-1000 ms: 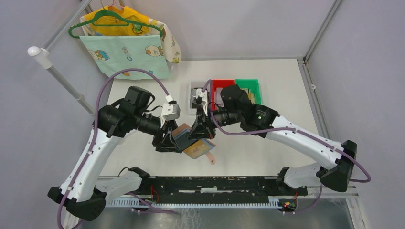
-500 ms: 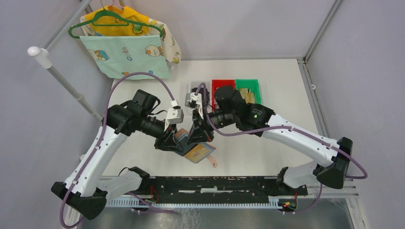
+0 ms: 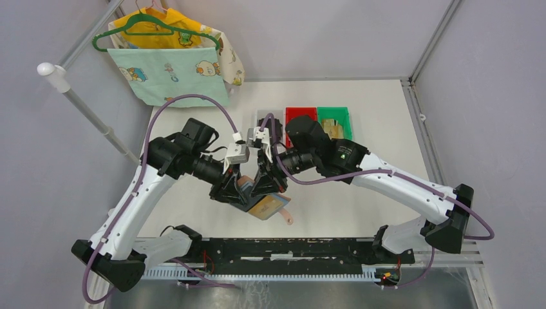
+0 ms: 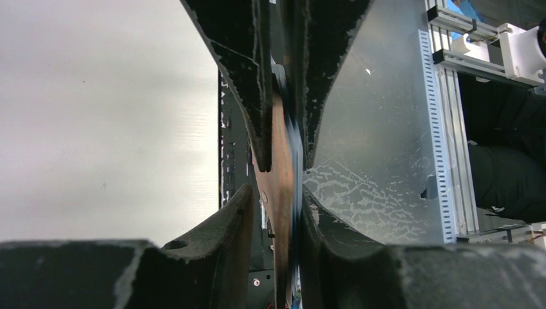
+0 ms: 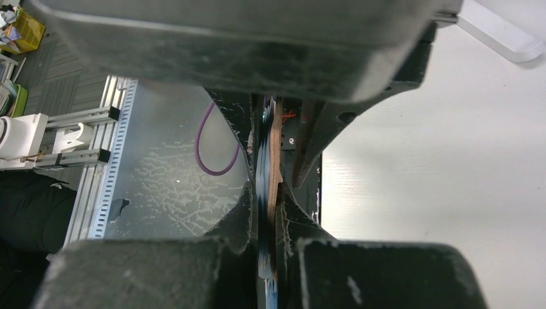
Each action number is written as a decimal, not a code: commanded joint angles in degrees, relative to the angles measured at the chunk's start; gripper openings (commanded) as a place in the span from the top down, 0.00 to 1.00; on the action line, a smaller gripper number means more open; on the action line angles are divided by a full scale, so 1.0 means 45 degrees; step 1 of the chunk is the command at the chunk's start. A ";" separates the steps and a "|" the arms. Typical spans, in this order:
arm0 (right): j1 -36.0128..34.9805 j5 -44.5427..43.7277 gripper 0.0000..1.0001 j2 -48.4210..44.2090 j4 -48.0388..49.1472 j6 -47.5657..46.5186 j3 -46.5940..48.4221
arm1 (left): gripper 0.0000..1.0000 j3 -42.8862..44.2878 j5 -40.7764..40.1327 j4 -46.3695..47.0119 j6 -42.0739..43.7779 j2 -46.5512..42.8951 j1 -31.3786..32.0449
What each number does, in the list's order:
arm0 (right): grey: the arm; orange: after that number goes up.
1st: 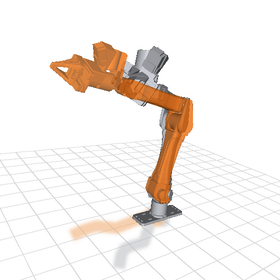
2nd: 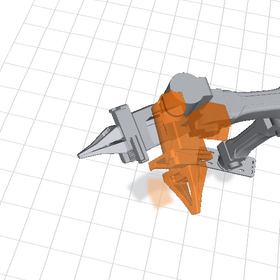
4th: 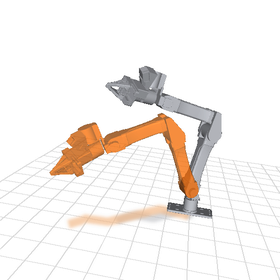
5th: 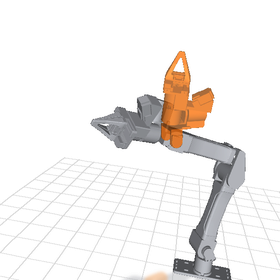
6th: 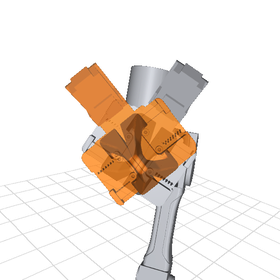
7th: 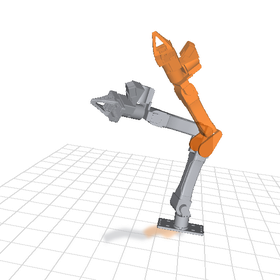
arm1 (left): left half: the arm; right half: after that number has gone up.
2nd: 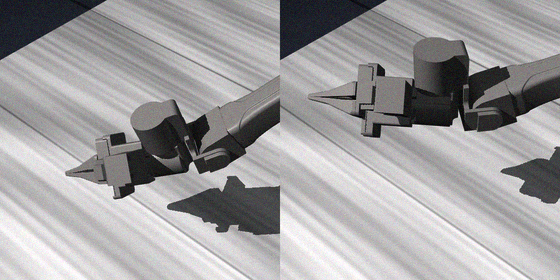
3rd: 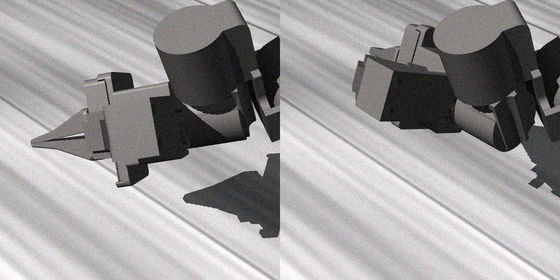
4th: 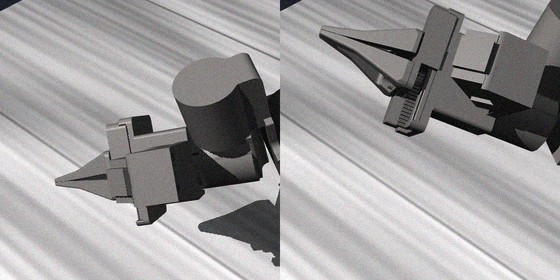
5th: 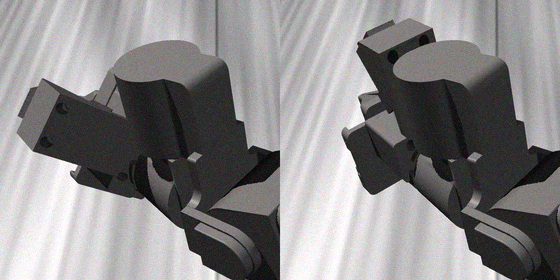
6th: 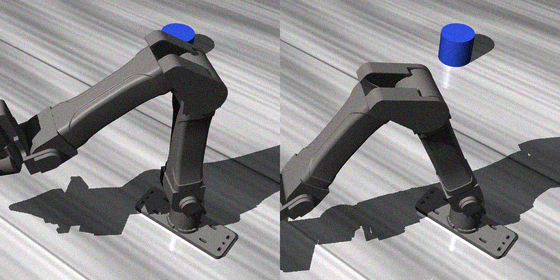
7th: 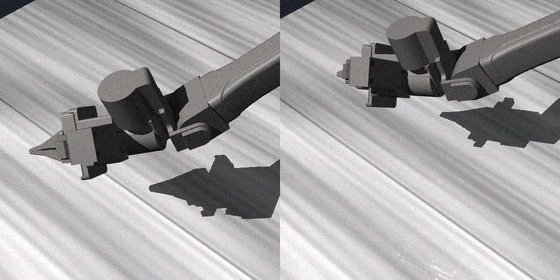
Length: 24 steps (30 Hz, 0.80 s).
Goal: Take the credit cards out of the card holder
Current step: Remove the credit card from the card holder.
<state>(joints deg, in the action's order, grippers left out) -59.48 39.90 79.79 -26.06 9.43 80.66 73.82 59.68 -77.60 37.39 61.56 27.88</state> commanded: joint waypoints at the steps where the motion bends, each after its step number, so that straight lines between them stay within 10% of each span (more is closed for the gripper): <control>1: -0.0218 0.0305 1.00 0.0106 -0.0036 -0.0363 0.0819 | 0.63 0.0582 0.0793 0.0154 0.0376 0.0261 0.0036; 11: -0.0259 0.0162 1.00 0.0102 -0.0343 -0.0597 0.0883 | 0.90 0.0758 0.0130 0.1033 -0.0651 0.0190 0.0022; 18: 0.0065 -0.2146 0.40 -0.1442 0.1927 0.0210 -0.0020 | 0.98 0.0123 -0.0739 0.3996 -0.4666 -0.0125 0.0008; 24: 0.1033 -0.4641 0.31 -0.4840 0.5677 0.3186 -0.3284 | 0.98 -0.0229 -0.0869 0.5429 -0.7182 0.0112 -0.0197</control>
<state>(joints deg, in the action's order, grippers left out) -56.64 27.66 68.45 -15.59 14.15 72.47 73.41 56.07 -61.60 16.49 62.13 27.94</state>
